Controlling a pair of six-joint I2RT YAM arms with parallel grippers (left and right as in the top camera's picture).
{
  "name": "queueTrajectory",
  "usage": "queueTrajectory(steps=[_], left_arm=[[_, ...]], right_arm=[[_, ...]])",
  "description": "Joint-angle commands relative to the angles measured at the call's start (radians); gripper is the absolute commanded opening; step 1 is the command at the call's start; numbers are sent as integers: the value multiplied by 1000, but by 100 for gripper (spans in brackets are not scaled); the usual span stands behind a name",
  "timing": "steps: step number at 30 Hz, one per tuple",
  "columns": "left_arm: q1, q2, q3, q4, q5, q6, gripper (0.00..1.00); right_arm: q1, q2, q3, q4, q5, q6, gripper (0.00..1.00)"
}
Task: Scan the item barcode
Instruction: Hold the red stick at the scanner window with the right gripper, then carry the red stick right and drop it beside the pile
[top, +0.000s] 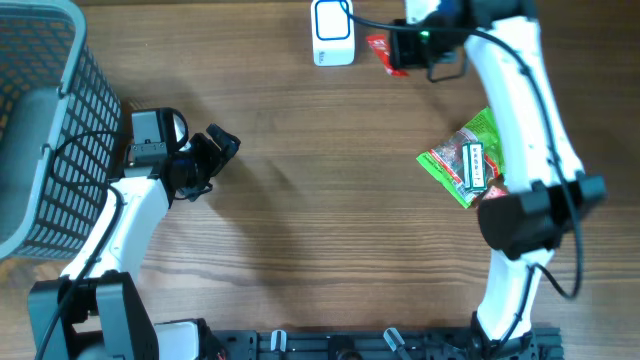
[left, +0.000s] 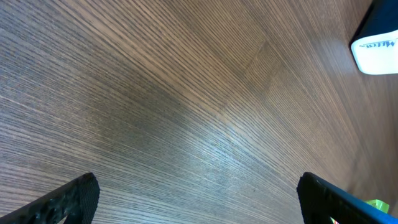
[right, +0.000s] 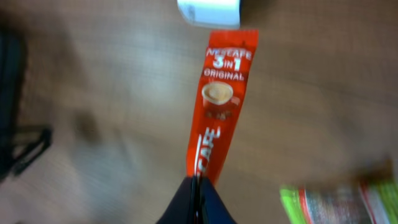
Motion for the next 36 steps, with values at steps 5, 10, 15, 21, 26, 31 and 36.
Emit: queueTrajectory(steps=[5,10,15,21,26,31,36], left_arm=[[7,-2,10,0,-6,16,100],[7,-2,10,0,-6,16,100],[7,-2,10,0,-6,16,100],[7,-2,10,0,-6,16,100],[7,-2,10,0,-6,16,100],[7,-2,10,0,-6,16,100],[7,-2,10,0,-6,16,100]], right_arm=[[-85,0,-34,-174,-24,14,4],[-93,0,-133,-174,31,37,4],[-93,0,-281,-163,213,82,4],[-93,0,-486,-19,248,81,7],[-93,0,-522,-10,300,80,45],[-93,0,-522,-39,295,83,100],[-93,0,-522,76,295,83,100]])
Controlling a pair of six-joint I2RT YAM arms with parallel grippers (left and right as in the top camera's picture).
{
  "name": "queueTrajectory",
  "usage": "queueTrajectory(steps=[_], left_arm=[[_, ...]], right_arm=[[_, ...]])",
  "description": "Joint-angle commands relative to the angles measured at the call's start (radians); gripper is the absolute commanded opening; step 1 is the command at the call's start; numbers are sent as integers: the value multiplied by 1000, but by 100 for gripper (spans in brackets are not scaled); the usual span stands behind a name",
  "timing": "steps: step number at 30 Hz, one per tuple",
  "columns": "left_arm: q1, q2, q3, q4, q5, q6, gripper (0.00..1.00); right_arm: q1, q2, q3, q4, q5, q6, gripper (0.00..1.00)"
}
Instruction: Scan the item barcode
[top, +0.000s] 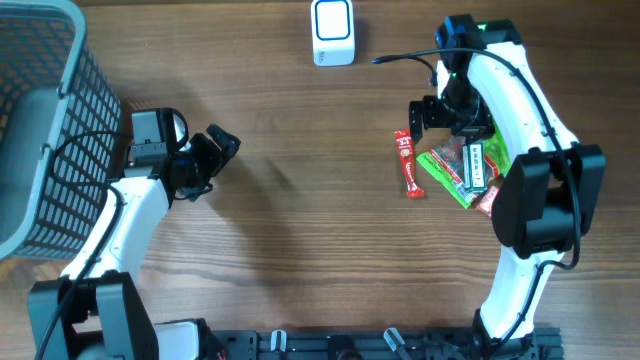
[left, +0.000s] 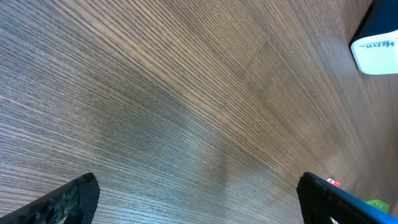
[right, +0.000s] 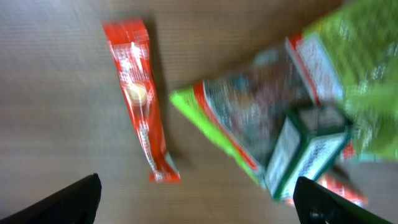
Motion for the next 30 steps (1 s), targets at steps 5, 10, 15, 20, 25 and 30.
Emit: queueTrajectory(steps=[5,10,15,20,25,30], left_arm=[[7,-2,10,0,-6,16,100],[7,-2,10,0,-6,16,100],[7,-2,10,0,-6,16,100],[7,-2,10,0,-6,16,100],[7,-2,10,0,-6,16,100],[7,-2,10,0,-6,16,100]], right_arm=[[2,7,-4,430,20,3,100],[2,8,-4,743,20,3,100],[2,8,-4,834,20,3,100],[8,-2,-4,833,20,4,100],[46,-89,-4,833,20,3,100],[111,-261,-4,834,20,3,100]])
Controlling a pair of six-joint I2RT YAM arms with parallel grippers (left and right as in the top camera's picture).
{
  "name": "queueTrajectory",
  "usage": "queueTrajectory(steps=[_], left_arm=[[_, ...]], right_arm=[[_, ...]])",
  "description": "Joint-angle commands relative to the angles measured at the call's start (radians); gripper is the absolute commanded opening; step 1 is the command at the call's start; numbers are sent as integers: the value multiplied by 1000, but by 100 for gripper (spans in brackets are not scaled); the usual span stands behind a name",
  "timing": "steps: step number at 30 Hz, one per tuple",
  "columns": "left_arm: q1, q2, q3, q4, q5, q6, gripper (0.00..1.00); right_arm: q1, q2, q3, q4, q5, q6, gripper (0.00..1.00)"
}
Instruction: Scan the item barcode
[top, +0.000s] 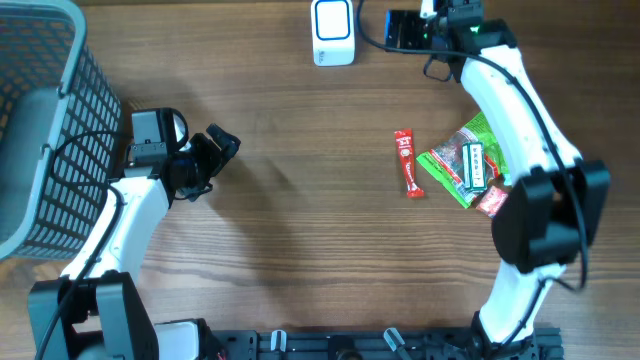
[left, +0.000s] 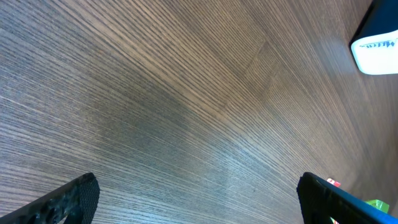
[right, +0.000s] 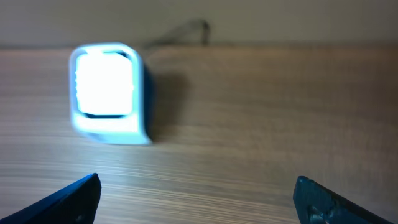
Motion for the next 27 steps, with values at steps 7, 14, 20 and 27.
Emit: queueTrajectory(steps=[7,14,20,27], left_arm=[[7,-2,10,0,-6,16,100],[7,-2,10,0,-6,16,100],[7,-2,10,0,-6,16,100],[7,-2,10,0,-6,16,100]], right_arm=[[63,-339,5,6,10,3,100],[63,-570,5,-6,10,3,100],[63,-801,5,-37,69,1,100],[63,-974,5,-292,157,-7,100]])
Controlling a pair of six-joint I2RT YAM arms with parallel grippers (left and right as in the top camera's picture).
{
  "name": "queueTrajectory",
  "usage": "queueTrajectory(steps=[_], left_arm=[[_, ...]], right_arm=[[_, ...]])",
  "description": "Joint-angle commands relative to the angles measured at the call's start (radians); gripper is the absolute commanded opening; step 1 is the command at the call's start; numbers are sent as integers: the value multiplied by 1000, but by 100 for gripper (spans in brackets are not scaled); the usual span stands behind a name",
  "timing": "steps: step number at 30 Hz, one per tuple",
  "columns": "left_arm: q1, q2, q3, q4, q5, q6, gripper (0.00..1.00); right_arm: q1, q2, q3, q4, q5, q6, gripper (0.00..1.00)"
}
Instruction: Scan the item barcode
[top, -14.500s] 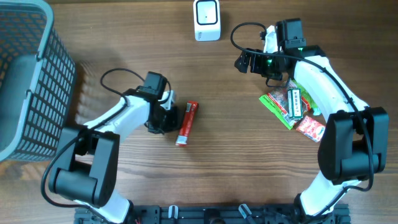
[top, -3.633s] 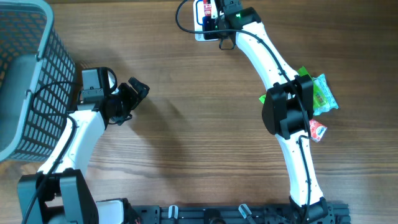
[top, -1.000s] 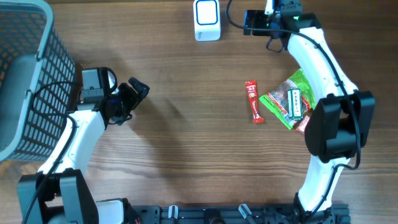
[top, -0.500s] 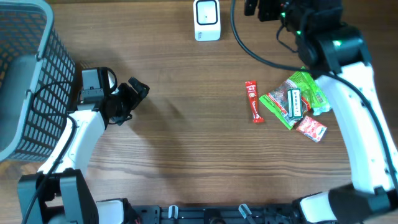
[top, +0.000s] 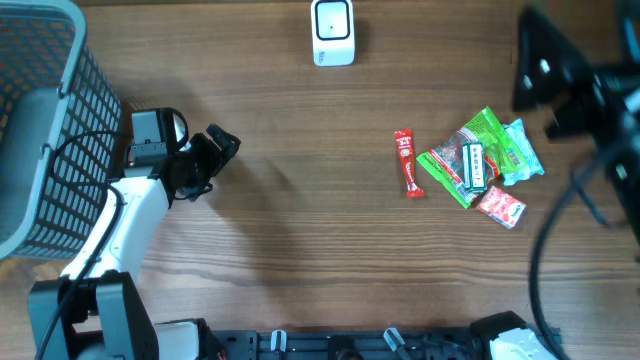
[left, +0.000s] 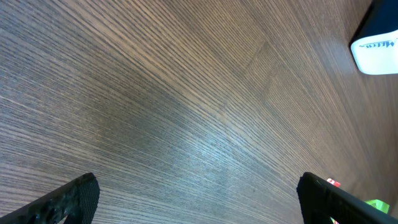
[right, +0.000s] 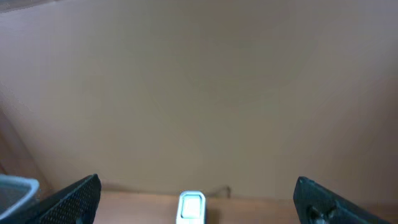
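The white barcode scanner (top: 332, 32) stands at the table's back edge; it also shows in the right wrist view as the scanner (right: 191, 207), small and far off. A red coffee sachet (top: 406, 163) lies flat on the table, just left of a green packet (top: 470, 158). My right arm (top: 560, 75) is raised high at the right, blurred and near the camera. Its gripper (right: 196, 190) is open and empty, facing the beige wall. The left gripper (top: 222, 142) rests open over bare wood at the left, fingers (left: 69, 198) wide apart.
A grey mesh basket (top: 40, 120) stands at the far left. A light blue packet (top: 520, 150) and a small red packet (top: 500, 207) lie beside the green one. The scanner's cable runs off the back edge.
The right gripper was low beside the scanner at the back of the table. Now it is lifted high at the right, with its camera on the wall. The left arm has not moved.
The right gripper was first shut on the red sachet, holding it next to the scanner. Then the sachet lay on the table left of the green packet, with the gripper open above the pile. After that the gripper was by the scanner, and now it is raised.
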Motion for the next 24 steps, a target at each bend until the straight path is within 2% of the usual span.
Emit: queueTrajectory(steps=[1,3,7,11,14,19,24], left_arm=[[7,-2,10,0,-6,16,100],[7,-2,10,0,-6,16,100],[7,-2,10,0,-6,16,100],[7,-2,10,0,-6,16,100],[7,-2,10,0,-6,16,100],[7,-2,10,0,-6,16,100],[7,-2,10,0,-6,16,100]], right_arm=[[-2,-60,-2,-144,64,-6,100],[-23,-105,-2,-252,55,5,100],[-106,-157,-2,-353,2,4,100],[-152,-220,-47,-348,4,-5,100],[-156,-326,-187,-233,4,-26,100],[-156,-531,-546,34,4,-26,100],[-173,-746,-951,375,-2,-22,100]])
